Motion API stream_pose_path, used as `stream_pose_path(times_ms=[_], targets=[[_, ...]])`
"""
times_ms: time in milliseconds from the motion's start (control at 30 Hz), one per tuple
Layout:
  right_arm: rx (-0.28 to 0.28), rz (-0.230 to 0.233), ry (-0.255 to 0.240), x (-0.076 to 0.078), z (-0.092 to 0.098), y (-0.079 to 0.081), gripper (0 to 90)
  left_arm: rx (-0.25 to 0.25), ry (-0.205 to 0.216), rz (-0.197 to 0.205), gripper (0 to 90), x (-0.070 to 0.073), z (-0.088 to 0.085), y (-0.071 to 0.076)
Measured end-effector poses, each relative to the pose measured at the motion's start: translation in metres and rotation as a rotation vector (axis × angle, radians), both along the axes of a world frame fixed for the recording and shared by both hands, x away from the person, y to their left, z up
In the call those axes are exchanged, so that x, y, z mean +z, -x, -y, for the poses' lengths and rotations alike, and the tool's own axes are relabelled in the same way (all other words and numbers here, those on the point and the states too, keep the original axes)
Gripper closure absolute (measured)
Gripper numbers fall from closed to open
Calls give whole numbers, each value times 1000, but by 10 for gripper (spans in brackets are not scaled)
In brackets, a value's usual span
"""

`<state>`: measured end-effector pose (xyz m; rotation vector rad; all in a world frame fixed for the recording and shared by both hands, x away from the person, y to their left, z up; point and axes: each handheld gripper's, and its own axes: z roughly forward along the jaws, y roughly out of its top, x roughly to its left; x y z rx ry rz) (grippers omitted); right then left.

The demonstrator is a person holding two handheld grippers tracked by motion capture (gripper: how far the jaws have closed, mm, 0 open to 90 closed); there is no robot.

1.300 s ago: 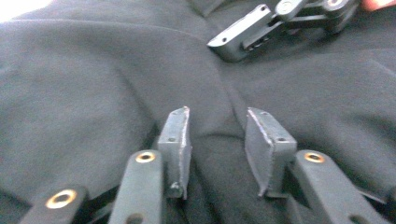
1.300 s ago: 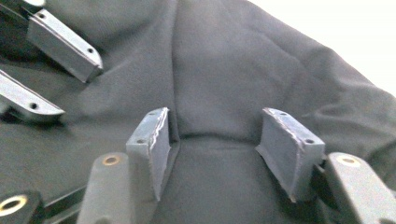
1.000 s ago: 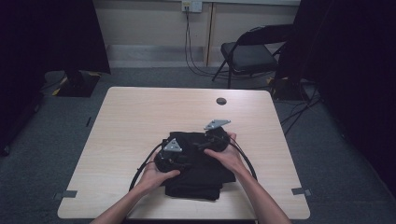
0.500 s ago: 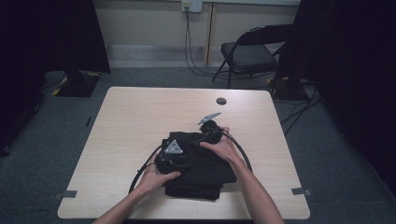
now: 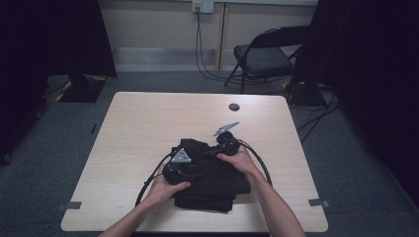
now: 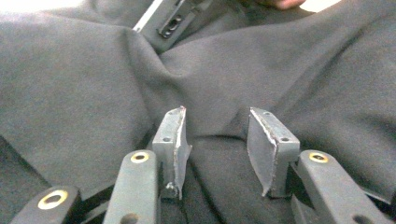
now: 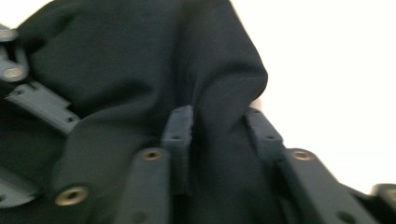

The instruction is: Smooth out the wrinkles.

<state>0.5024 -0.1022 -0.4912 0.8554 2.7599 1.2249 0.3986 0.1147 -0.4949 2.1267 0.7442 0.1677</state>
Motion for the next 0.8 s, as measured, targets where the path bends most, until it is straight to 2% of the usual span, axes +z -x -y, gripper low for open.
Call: stream_pose_path(times_ms=[67,100,167,200,300,367,400,433,467,533,567,600,633,700,733,767,800], targets=[[5,4,7,2,0,3,734,-5,-11,11,576,0,1,1],[11,20,14,5,-2,4,743,-8,-12,11,576,0,1,0],[23,32,-8,13,-3,8,750,-4,-10,9,576,0,1,1],[28,53,-9,17,-3,11,752,-4,-12,14,577,0,2,1],[41,78,-66,36,-1,21,759,-1,-35,23,579,1,4,2],[55,101,-121,50,1,31,765,16,-64,41,578,3,6,4],[77,108,-139,55,0,38,768,19,-73,51,578,3,7,5],[92,120,-136,58,-2,42,768,20,-78,61,578,3,8,7],[93,140,-111,60,-5,48,769,17,-76,61,575,4,8,6],[97,153,-102,62,-7,50,769,25,-70,31,562,7,6,5],[89,153,-104,62,-6,48,768,79,-89,2,551,13,5,7],[80,150,-117,61,-5,46,769,110,-79,-6,524,18,4,9],[75,149,-122,61,-5,44,769,99,-51,1,502,27,3,15],[72,149,-141,61,-4,41,769,34,-53,42,504,40,0,25],[69,149,-146,61,-4,39,769,13,-42,50,505,46,-2,31],[65,150,-149,60,-4,37,769,-41,-6,29,498,50,-5,37],[65,148,-147,58,-5,35,769,-70,22,19,487,52,-8,41]])
